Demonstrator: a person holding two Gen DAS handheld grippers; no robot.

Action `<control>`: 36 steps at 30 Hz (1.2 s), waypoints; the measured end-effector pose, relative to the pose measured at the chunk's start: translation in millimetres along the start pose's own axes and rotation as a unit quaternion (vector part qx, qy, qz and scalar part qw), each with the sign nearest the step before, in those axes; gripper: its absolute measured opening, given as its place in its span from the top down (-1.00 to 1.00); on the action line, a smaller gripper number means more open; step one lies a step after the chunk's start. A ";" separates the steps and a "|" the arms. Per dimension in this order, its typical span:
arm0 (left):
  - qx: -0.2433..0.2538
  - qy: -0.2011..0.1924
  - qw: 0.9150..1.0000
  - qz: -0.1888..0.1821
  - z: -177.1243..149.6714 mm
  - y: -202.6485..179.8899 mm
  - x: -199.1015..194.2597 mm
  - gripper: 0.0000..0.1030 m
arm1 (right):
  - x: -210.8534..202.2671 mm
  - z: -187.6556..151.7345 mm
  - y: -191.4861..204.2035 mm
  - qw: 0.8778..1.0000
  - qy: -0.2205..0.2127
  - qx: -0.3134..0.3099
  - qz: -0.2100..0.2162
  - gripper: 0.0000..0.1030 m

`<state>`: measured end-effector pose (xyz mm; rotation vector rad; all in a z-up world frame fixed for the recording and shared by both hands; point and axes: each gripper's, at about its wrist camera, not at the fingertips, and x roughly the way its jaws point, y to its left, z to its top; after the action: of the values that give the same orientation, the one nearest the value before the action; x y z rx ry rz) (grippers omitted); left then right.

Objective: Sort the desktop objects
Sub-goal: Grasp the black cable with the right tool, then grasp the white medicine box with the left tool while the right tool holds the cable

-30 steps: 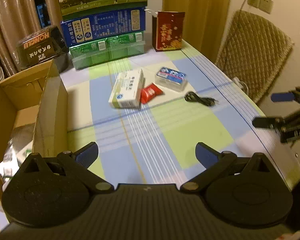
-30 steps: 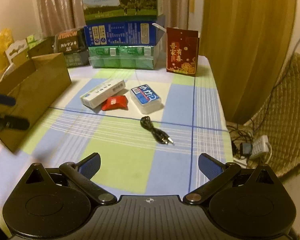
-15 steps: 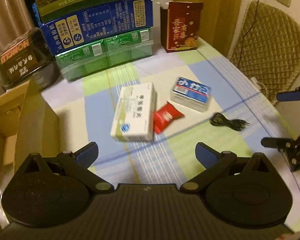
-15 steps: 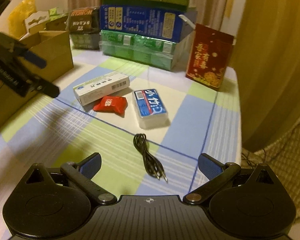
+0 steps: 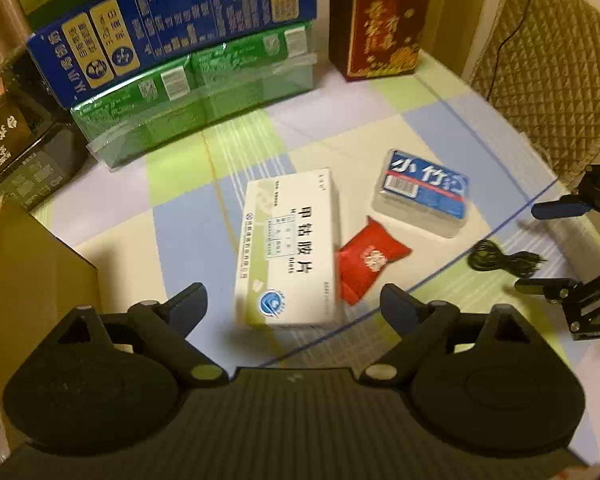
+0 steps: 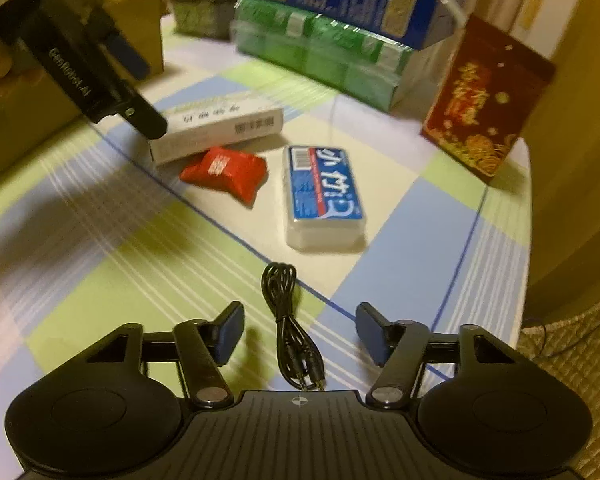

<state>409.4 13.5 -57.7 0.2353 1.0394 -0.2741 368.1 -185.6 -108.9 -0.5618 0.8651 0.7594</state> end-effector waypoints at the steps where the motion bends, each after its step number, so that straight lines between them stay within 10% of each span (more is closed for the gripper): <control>1: 0.003 0.005 1.000 -0.001 0.8 0.6 4.0 -0.68 | 2.8 -0.4 -0.2 1.000 0.005 -0.001 0.002 -0.05; 13: -0.005 0.038 0.999 0.009 5.0 5.7 46.1 -0.47 | 14.6 -7.8 -1.1 1.000 0.014 0.011 0.014 0.64; 21: -0.005 0.048 0.999 0.019 -6.0 0.0 43.0 -0.36 | 4.3 -15.3 3.0 0.998 0.020 0.051 0.031 0.74; 36: -0.019 0.026 0.999 0.013 -132.9 -76.8 -51.6 -0.36 | -66.1 -74.4 81.0 0.970 0.041 0.231 0.066 0.74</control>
<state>251.2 -10.6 -82.3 0.2224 1.0906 -0.2265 242.6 -212.1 -104.7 -0.1212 1.1227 0.6283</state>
